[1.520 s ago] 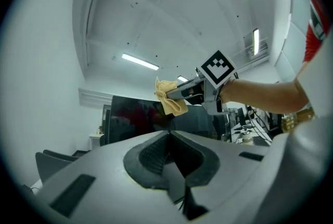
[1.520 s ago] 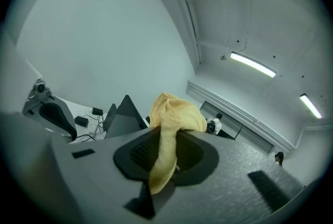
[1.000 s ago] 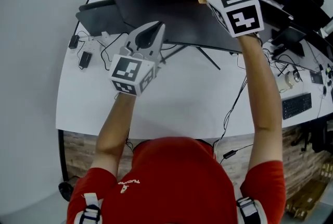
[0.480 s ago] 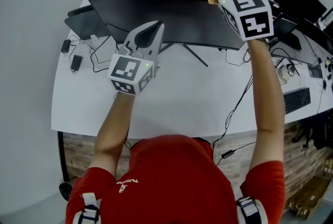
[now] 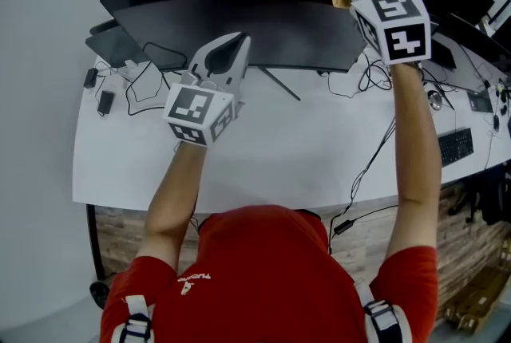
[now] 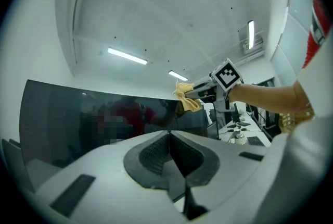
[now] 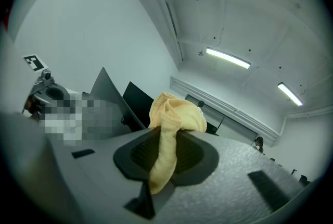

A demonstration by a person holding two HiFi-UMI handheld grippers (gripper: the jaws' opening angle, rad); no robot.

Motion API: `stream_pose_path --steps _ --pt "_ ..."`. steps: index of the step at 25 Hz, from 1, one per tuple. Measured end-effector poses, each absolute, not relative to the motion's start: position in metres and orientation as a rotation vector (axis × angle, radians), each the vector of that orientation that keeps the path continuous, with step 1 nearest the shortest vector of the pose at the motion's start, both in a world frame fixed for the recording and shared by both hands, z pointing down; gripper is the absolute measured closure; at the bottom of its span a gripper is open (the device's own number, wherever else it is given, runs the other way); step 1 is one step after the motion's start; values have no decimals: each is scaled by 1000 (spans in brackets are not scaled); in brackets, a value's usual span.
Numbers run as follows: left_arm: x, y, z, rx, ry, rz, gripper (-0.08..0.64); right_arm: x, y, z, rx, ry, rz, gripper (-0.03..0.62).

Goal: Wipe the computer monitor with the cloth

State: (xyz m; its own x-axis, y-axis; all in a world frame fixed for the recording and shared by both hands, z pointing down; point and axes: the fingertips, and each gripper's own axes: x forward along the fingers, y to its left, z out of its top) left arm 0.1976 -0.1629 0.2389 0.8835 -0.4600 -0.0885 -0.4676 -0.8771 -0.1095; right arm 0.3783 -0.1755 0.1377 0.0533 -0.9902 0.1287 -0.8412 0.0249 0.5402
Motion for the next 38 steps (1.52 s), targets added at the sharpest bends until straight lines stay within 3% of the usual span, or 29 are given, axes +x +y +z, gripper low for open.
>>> stream_pose_path --steps 21,38 --pt "260 -139 259 -2933 703 17 551 487 -120 140 1997 -1844 -406 522" --pt "257 -144 276 -2937 736 -32 551 515 -94 152 2138 -2046 -436 520"
